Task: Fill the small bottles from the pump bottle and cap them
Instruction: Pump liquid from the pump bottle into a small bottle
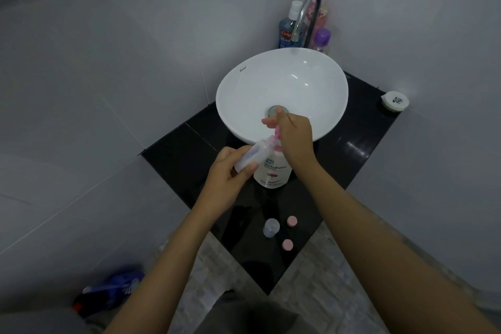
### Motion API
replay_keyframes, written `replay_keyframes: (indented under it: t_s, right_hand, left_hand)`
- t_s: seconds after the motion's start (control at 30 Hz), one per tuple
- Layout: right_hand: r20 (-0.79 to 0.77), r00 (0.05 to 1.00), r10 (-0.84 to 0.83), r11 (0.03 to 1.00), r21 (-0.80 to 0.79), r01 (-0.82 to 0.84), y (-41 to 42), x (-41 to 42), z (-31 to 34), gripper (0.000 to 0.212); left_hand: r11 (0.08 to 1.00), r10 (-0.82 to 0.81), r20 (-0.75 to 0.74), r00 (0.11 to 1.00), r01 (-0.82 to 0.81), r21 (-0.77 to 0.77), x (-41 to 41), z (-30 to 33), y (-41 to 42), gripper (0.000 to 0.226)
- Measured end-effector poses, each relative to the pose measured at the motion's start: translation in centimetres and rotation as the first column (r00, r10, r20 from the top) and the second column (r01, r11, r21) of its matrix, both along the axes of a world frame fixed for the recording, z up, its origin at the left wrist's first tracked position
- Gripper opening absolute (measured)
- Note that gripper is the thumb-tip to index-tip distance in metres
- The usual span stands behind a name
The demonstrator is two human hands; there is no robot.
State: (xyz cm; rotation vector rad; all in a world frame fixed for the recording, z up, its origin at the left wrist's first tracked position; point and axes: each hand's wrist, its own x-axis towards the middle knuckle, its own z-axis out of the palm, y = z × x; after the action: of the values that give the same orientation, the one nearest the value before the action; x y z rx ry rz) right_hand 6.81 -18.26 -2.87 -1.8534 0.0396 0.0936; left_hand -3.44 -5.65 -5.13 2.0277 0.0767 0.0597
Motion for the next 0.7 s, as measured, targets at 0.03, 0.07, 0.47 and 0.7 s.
replay_keyframes:
  t_s: [0.03,0.07,0.47,0.7]
  right_hand:
    - [-0.002,1.0,-0.005,1.0,0.003,0.005,0.0,0.0,0.0,0.044]
    - [0.001,1.0,-0.01,1.0,0.004,0.01,0.0,0.0,-0.1,0.044]
    - [-0.01,1.0,0.012,1.0,0.027,-0.011,-0.3,0.2,0.1,0.046]
    - [0.061,0.998,-0.028,0.999,-0.016,0.029,0.0,-0.3,-1.2,0.048]
  left_hand:
    - [1.0,0.002,-0.005,1.0,-0.002,-0.004,0.0,0.0,0.0,0.034]
    - [1.0,0.003,-0.011,1.0,-0.003,-0.008,0.1,-0.1,-0.1,0.035]
    - [0.996,-0.012,-0.028,1.0,0.01,-0.088,0.0,-0.2,0.2,0.03]
    - [0.998,-0.019,-0.053,0.998,0.015,-0.062,0.1,-0.3,0.0,0.025]
